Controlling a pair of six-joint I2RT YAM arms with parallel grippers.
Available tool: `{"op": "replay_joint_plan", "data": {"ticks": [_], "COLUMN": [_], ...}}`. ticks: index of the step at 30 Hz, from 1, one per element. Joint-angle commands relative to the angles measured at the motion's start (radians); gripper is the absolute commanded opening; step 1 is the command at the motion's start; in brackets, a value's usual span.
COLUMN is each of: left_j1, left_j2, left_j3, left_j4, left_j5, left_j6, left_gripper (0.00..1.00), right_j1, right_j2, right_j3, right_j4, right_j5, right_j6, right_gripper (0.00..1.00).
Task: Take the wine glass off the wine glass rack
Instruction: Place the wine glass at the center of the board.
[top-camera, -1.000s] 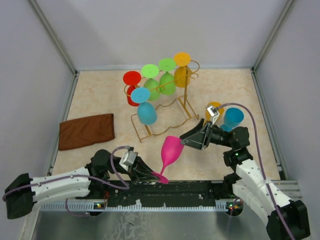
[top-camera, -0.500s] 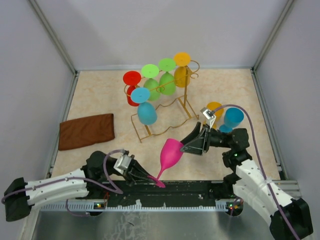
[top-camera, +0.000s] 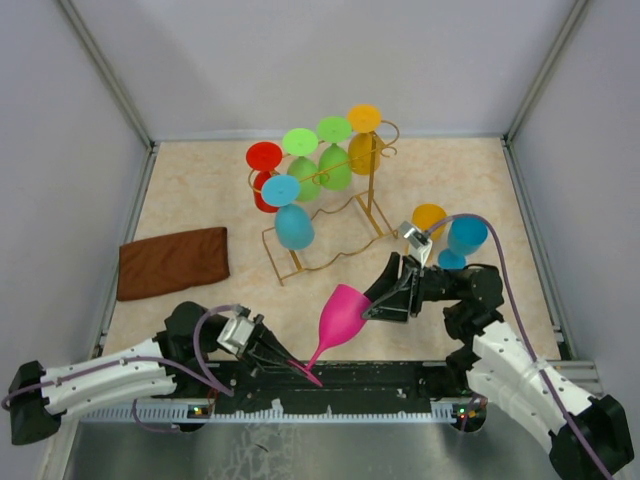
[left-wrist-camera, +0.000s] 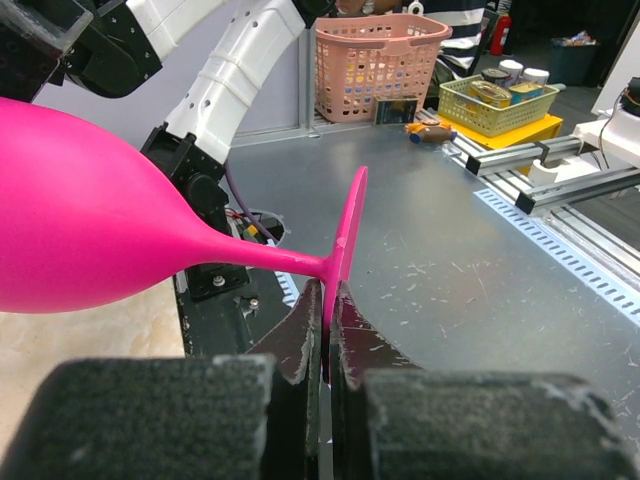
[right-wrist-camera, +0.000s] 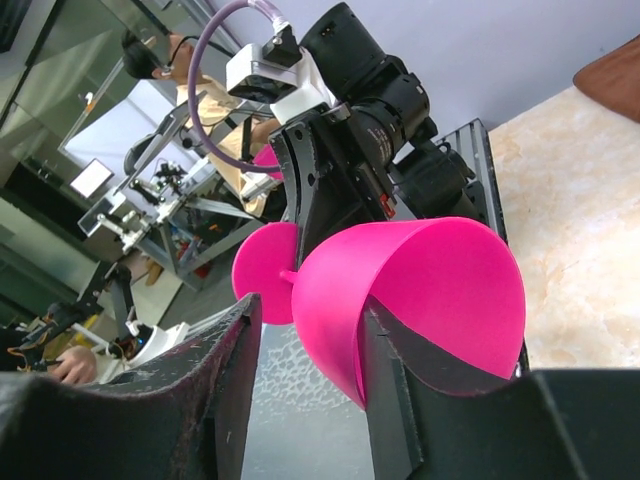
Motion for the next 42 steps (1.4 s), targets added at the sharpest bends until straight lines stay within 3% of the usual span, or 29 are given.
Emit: {"op": "replay_joint_plan", "data": {"ticks": [1,10,16,19,24,28,31,40,42], "left_j1": [0.016,0.016,0.016,0.016,0.016,0.016,0.016,0.016,0.016], "left_j2": [0.004,-0.007,0.049,0.059,0.029,-0.017,-0.045,-0.055,-0.047], "left_j3": [0.026,-0.005,-0.044,-0.050,-0.075,-0.080,-0.079,-0.029,-0.020], "left_j4": [0.020,0.005,0.147,0.135,0.102,0.057,-0.008,-0.186,-0.201], "left_j5": [-0.100,-0.272,-0.345,-0.378,-0.464,-0.516,-0.562,-0.645,-0.680], "left_j6": [0.003,0.055,0.085,0.070,0.046,0.042,0.005,0.010,0.003], "left_gripper": [0.00,0.02,0.02,0.10,0.20,0.34,0.55,0.73,0.82], "right_j1": [0.036,0.042,0.043,0.042,0.042,0.042,0.043,0.042,0.042], "right_j2": [-0.014,-0.013,-0.065,-0.098,-0.141,-0.145,-0.143,-0.160,-0.172], "right_j3": [0.041,0.045,0.075,0.086,0.142,0.144,0.146,0.238,0.249], "right_j4": [0.065,0.070,0.001,-0.092,-0.353,-0.392,-0.422,-0.719,-0.780], "right_j5": [-0.062,-0.059,-0.064,-0.046,0.005,0.036,0.068,0.143,0.162], "right_j6": [0.027,0.013,-0.039,-0.116,-0.300,-0.336,-0.358,-0.538,-0.584], "right_gripper": [0.44,0.23,0.09,0.00,0.00,0.00,0.00,0.00,0.00]}}
